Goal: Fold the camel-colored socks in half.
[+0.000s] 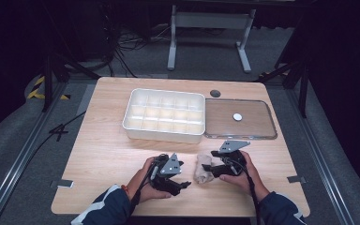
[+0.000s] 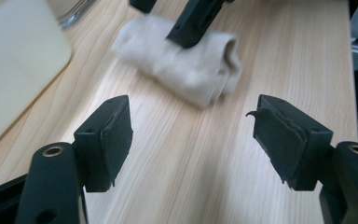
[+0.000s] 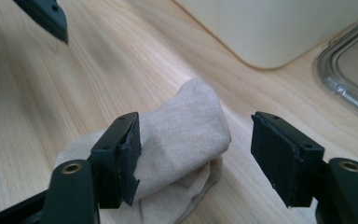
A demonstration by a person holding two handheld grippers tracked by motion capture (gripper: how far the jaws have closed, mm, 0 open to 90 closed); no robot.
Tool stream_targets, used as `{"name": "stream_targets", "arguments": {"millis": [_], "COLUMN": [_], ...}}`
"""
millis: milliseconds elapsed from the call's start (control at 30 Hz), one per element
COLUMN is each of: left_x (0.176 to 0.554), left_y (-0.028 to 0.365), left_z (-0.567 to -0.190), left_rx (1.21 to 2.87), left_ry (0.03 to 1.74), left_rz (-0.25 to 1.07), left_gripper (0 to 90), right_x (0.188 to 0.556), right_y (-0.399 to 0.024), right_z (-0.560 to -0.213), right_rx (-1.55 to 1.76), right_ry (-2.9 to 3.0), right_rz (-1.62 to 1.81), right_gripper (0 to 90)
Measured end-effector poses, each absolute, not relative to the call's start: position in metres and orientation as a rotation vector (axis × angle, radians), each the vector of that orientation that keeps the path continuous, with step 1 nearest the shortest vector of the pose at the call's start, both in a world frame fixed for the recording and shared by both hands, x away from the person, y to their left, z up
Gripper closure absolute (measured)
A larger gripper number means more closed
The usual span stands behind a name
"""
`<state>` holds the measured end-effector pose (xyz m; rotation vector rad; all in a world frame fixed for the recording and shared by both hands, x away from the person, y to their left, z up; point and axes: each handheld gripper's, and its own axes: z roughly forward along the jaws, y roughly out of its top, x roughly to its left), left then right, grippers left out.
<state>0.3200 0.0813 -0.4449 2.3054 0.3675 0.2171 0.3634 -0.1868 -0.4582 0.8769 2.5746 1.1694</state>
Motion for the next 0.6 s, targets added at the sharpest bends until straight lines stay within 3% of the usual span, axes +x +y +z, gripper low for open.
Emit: {"name": "stream_targets", "arguments": {"millis": [200, 600], "left_x": [0.319, 0.320], "left_y": [0.110, 0.179], "left_z": [-0.450, -0.460], "left_rx": [2.341, 2.301], "left_ry": [0.430, 0.618], "left_rz": [0.246, 0.279], "left_gripper": [28.4, 23.6], "right_x": [0.370, 0.374], "right_y": [-0.191, -0.187], "right_z": [-0.469, -0.473], "right_rx": [0.955, 0.892], "right_ry": [2.698, 2.902], "right_rz": [1.205, 1.314], "right_gripper": [34.8, 65.4]}}
